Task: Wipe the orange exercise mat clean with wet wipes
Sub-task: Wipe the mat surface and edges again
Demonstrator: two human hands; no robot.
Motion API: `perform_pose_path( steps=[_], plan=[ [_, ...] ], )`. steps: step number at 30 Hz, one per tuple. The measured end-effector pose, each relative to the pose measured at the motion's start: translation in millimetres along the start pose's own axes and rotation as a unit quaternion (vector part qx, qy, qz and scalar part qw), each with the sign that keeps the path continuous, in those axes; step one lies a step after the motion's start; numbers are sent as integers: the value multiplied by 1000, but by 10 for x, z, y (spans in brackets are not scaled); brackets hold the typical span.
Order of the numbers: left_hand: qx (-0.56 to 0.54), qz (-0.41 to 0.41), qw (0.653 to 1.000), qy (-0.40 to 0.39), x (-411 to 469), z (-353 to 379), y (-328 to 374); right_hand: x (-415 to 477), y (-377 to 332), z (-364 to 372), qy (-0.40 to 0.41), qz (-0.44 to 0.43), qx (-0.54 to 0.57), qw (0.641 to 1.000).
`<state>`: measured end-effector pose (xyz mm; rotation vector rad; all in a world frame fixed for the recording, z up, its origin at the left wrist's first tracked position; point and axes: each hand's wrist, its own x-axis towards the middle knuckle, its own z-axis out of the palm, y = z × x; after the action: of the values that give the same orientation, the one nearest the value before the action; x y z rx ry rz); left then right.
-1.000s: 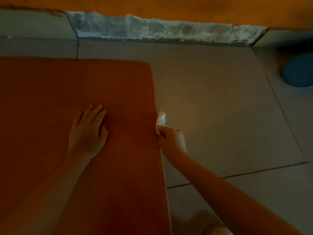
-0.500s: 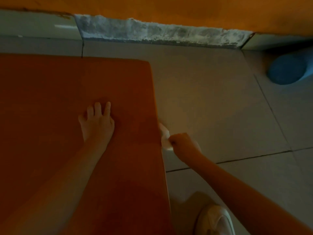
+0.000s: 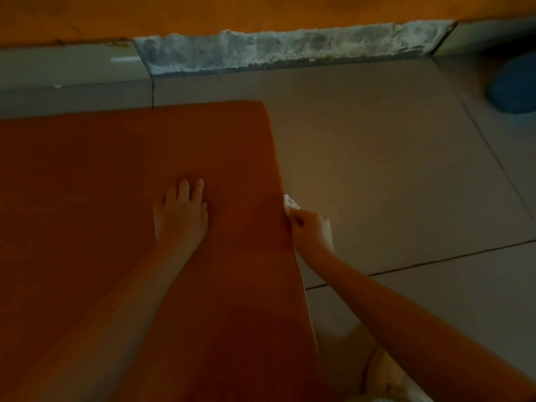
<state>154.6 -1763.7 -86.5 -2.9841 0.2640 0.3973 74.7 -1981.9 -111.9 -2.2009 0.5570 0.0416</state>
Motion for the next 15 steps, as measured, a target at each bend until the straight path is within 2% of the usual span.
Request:
perform_pose_path(
  steps=[5, 8, 9, 15],
  plan=[
    [-32, -1, 999, -22, -69, 28, -15, -308, 74, -202, -39, -41, -93, 994],
    [-48, 7, 998, -43, -110, 20, -40, -442, 128, -325, -100, -43, -213, 971],
    [-48, 15, 997, -52, -137, 18, -51, -431, 119, -349, -108, -38, -221, 969],
    [-24, 74, 993, -91, -524, 41, -160, -509, 6, -262, -79, -45, -120, 989]
  ],
)
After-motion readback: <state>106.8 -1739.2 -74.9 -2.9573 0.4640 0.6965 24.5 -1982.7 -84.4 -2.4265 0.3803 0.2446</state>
